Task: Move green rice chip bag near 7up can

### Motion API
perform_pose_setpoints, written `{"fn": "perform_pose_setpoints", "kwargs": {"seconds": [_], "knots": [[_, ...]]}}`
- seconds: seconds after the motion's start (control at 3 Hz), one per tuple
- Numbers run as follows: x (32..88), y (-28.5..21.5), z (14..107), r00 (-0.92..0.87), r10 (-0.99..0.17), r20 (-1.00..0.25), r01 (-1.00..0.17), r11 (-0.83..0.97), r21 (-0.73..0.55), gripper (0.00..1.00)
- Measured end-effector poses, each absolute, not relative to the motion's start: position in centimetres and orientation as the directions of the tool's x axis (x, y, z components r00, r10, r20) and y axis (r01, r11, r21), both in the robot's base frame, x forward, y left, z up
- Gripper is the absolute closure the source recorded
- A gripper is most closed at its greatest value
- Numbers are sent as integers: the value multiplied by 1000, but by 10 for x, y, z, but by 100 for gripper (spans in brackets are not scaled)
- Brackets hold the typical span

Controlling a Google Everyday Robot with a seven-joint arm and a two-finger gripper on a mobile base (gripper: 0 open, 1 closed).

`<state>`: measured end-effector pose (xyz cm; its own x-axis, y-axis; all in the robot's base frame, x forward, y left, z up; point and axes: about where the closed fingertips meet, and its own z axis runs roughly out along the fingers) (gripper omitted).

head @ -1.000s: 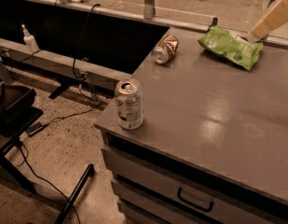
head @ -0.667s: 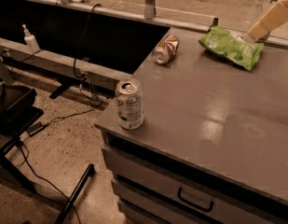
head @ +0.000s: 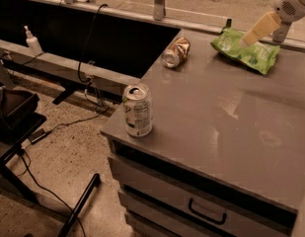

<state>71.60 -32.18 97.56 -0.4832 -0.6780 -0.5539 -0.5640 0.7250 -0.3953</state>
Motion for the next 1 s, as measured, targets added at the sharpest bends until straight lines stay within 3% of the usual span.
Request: {"fn": "perform_pose_setpoints", "kwargs": {"seconds": [1.0], "knots": [[786,-331,889,-549,-534,-643,-471,833,-290,0]]}}
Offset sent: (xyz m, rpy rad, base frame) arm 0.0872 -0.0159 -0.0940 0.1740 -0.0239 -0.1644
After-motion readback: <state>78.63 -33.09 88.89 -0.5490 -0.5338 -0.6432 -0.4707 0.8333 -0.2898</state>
